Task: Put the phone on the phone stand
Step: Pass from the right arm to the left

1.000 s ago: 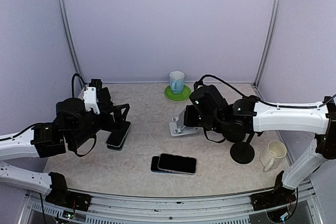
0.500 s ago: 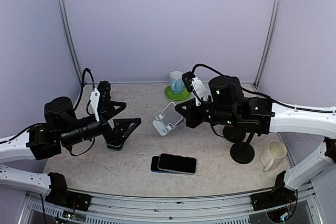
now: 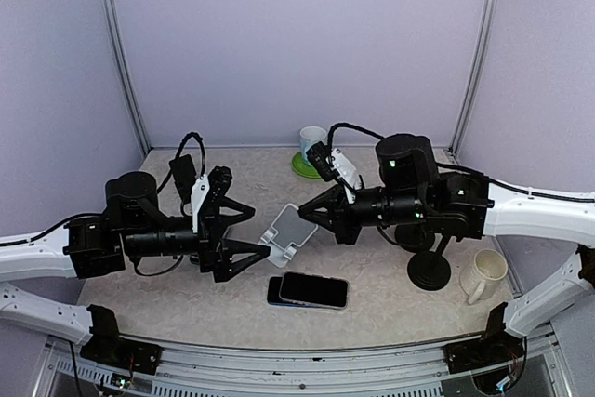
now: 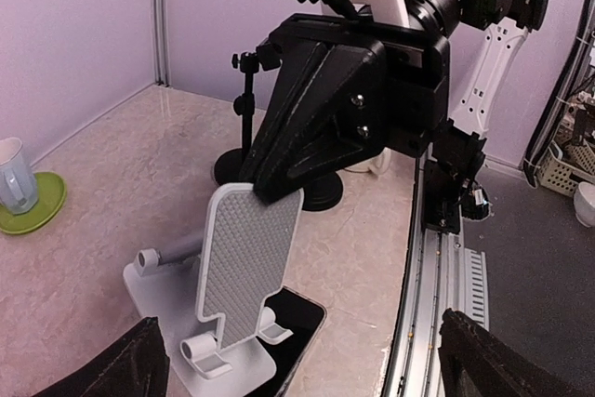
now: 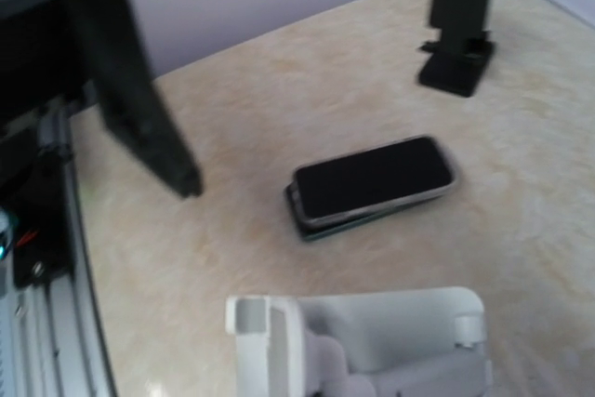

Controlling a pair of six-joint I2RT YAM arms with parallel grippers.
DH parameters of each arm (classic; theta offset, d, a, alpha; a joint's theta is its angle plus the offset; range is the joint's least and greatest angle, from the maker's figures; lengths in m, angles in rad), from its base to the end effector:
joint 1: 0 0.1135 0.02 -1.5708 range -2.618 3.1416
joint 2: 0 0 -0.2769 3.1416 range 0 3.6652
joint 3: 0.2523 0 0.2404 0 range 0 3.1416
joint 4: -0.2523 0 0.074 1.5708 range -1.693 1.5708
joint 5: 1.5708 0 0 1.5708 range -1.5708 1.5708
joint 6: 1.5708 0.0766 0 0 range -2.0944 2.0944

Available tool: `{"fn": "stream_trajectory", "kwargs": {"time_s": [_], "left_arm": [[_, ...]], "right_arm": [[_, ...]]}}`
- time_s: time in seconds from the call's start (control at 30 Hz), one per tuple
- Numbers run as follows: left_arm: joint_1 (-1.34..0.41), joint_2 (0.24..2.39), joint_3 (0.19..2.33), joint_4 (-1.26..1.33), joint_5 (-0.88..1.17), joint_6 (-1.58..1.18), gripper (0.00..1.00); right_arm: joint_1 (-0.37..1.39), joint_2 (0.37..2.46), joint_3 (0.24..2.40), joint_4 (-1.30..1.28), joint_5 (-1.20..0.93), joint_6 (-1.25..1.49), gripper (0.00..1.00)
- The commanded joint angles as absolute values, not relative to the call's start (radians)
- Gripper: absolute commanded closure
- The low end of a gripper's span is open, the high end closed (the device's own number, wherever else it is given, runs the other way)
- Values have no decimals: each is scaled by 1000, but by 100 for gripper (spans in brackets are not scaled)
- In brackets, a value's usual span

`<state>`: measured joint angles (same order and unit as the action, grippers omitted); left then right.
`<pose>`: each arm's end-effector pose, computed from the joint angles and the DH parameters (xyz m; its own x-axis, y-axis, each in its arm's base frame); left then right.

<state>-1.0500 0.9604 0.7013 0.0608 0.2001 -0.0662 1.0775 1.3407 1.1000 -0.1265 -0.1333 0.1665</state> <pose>0.1101 -0.2225 0.3094 -0.1605 0.1494 -0.9757 0.9385 0.3292 -0.1039 0.1507 0.3018 0.3321 -0.3221 -0.2521 -0.9125 -0.8906 0.4075 0.2017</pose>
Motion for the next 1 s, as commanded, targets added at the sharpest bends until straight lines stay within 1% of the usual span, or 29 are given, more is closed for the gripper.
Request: {"fn": "stream_trajectory", "kwargs": {"time_s": [0.0, 0.1, 0.27, 0.37, 0.53, 0.7, 0.9, 0.97], "left_arm": [[-1054, 974, 725, 33, 247, -32, 2], [-1054, 988, 741, 6, 284, -22, 5], [-1047, 1014, 759, -11, 373, -12, 14], [-1043, 1042, 777, -26, 402, -4, 20], [-1040, 1101, 816, -51, 453, 12, 27], [-1040, 1139, 843, -62, 475, 22, 33], [-1039, 1139, 835, -18, 482, 12, 41], [-1038, 1139, 834, -7, 489, 10, 45]], "right_arm": [[1094, 1301, 1086, -124, -236, 90, 100], [1110, 1294, 1083, -135, -254, 48, 100], [1128, 1285, 1076, -148, -286, 2, 100], [1140, 1293, 1078, -166, -298, -19, 100], [1157, 1308, 1083, -185, -305, -36, 100], [1171, 1313, 1083, -186, -313, -44, 100], [1181, 1323, 1083, -198, -309, -53, 100], [1183, 1328, 1086, -203, -309, -55, 100]]}}
